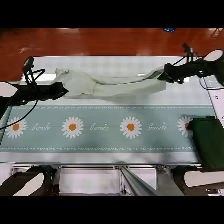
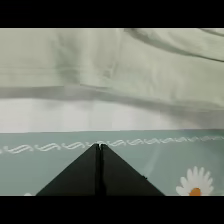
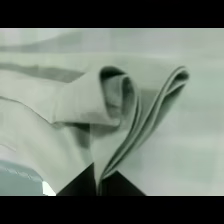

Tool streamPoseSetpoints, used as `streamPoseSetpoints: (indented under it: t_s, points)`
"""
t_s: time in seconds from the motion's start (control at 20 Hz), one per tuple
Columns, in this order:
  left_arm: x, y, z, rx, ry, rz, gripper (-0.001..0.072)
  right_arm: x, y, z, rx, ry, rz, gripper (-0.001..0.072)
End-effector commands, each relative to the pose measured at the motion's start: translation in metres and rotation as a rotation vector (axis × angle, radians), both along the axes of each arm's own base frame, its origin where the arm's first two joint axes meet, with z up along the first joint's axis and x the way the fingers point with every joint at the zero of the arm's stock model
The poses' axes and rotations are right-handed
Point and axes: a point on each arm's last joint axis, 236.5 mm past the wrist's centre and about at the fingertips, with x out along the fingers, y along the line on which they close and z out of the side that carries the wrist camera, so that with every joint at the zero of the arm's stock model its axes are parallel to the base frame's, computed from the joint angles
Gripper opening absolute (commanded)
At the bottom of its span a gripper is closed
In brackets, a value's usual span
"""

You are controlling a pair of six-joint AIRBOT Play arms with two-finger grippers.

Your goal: Fold the shirts.

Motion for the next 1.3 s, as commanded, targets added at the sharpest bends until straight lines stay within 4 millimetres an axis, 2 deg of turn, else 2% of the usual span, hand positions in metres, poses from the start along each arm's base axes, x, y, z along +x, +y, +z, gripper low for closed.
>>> streamPoseSetpoints:
  t_s: [0.0,0.1,0.25,0.35,0.5,0.65,0.85,0.95,1.05,1.1,1.15,1.25]
  points:
    - [0.000,-0.038,0.016,-0.034,-0.050,-0.096,0.0018,-0.054,-0.021,0.059,-0.175,-0.102,0.038,0.0018]
    - [-0.004,-0.075,0.018,-0.037,-0.051,-0.192,0.0017,-0.093,-0.012,0.090,-0.192,-0.195,0.037,0.0018]
    - [-0.002,-0.136,0.013,-0.039,-0.048,-0.318,0.0017,-0.142,-0.006,0.114,-0.179,-0.264,-0.023,0.0017]
    - [0.001,-0.180,0.003,-0.050,-0.012,-0.392,0.0017,-0.167,0.001,0.127,-0.159,-0.286,-0.042,0.0017]
    - [-0.011,-0.252,-0.020,-0.059,0.054,-0.534,0.0017,-0.194,0.010,0.152,-0.136,-0.336,-0.046,0.0017]
    - [-0.043,-0.319,-0.051,-0.054,0.145,-0.696,0.0017,-0.214,0.019,0.163,-0.102,-0.343,-0.047,0.0018]
    - [-0.115,-0.389,-0.081,-0.104,0.286,-0.886,0.0017,-0.217,0.021,0.165,-0.091,-0.343,-0.050,0.0018]
    - [-0.148,-0.413,-0.090,-0.140,0.334,-0.932,0.0017,-0.214,0.020,0.167,-0.087,-0.352,-0.062,0.0018]
    - [-0.170,-0.424,-0.094,-0.145,0.355,-0.975,0.0017,-0.209,0.018,0.172,-0.084,-0.376,-0.080,0.0019]
    - [-0.170,-0.425,-0.092,-0.146,0.342,-0.984,0.0017,-0.207,0.018,0.173,-0.081,-0.384,-0.090,0.0019]
    - [-0.161,-0.424,-0.086,-0.151,0.329,-0.977,0.0017,-0.206,0.017,0.174,-0.081,-0.390,-0.094,0.0019]
    - [-0.123,-0.406,-0.062,-0.175,0.300,-0.946,0.0017,-0.204,0.021,0.175,-0.061,-0.385,-0.090,0.0019]
